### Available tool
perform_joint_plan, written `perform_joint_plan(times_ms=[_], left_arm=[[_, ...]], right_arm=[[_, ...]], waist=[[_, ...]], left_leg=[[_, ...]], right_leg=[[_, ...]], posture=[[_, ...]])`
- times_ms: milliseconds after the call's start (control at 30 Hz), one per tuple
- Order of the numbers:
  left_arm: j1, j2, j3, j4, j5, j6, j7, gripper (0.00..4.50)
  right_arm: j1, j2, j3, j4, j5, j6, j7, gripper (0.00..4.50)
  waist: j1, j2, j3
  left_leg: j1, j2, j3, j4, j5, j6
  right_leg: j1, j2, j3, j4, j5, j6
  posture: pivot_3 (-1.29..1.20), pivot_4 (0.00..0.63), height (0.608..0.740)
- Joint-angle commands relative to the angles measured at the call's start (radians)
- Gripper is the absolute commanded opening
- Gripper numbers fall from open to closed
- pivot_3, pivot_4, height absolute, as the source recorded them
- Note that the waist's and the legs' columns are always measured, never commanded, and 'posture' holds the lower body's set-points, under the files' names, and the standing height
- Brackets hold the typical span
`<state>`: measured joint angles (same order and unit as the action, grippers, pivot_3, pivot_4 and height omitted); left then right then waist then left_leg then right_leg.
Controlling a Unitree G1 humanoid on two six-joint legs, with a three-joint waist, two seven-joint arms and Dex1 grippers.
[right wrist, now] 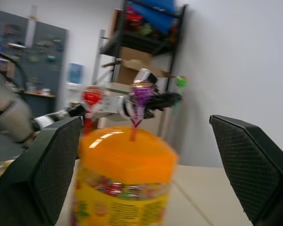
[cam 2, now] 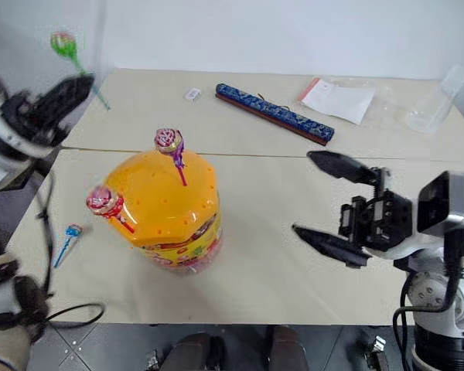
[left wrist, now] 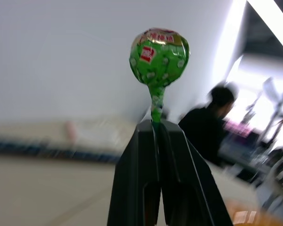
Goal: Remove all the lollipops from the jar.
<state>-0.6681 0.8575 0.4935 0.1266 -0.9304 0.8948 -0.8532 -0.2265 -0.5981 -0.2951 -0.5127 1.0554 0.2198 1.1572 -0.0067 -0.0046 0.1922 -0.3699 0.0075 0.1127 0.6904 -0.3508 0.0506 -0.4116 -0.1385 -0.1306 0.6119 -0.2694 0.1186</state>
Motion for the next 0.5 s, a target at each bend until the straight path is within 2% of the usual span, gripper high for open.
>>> perform_joint_plan(times_ms=[33, 100, 200, 367, 500], left_arm=[[0.276, 0.23, -0.053, -0.121, 0.108, 0.067, -0.147, 0.08], [0.45, 0.311, -0.038, -0.189, 0.128, 0.111, -0.179, 0.08], [0.632, 0.332, 0.001, -0.274, 0.183, 0.102, -0.162, 0.08], [0.79, 0.289, 0.029, -0.392, 0.222, 0.138, -0.093, 0.08], [0.838, 0.251, 0.044, -0.45, 0.209, 0.183, -0.053, 0.08]], right_arm=[[-0.022, -0.031, 0.031, -0.027, 0.034, 0.028, 0.078, 4.5], [-0.025, -0.048, 0.051, -0.019, 0.005, 0.022, 0.145, 4.5], [-0.028, -0.063, 0.08, 0.008, -0.039, 0.006, 0.221, 4.5], [0.005, -0.101, 0.094, 0.051, -0.102, -0.013, 0.333, 4.5], [0.046, -0.119, 0.075, 0.065, -0.115, -0.018, 0.365, 4.5]], waist=[[-0.005, 0.0, 0.0], [0.002, 0.0, 0.0], [0.019, 0.0, 0.001], [0.029, 0.0, 0.001], [0.027, 0.001, 0.001]], left_leg=[[0.0, 0.001, 0.001, -0.001, 0.0, -0.001], [0.0, 0.002, 0.001, -0.002, -0.001, -0.001], [-0.001, 0.003, -0.001, -0.002, -0.003, -0.003], [-0.001, 0.003, -0.001, -0.001, -0.005, -0.006], [0.0, 0.004, -0.001, -0.002, -0.005, -0.006]], right_leg=[[0.0, 0.001, 0.0, -0.001, 0.0, 0.0], [-0.001, 0.002, 0.001, -0.002, 0.0, -0.001], [-0.001, 0.002, 0.001, -0.004, -0.001, -0.002], [0.0, -0.006, 0.009, -0.005, -0.001, -0.003], [-0.001, -0.006, 0.008, -0.005, -0.002, -0.004]], posture=[[0.0, 0.15, 0.74], [0.0, 0.15, 0.74], [0.0, 0.15, 0.74], [0.0, 0.15, 0.74], [0.0, 0.15, 0.74]])
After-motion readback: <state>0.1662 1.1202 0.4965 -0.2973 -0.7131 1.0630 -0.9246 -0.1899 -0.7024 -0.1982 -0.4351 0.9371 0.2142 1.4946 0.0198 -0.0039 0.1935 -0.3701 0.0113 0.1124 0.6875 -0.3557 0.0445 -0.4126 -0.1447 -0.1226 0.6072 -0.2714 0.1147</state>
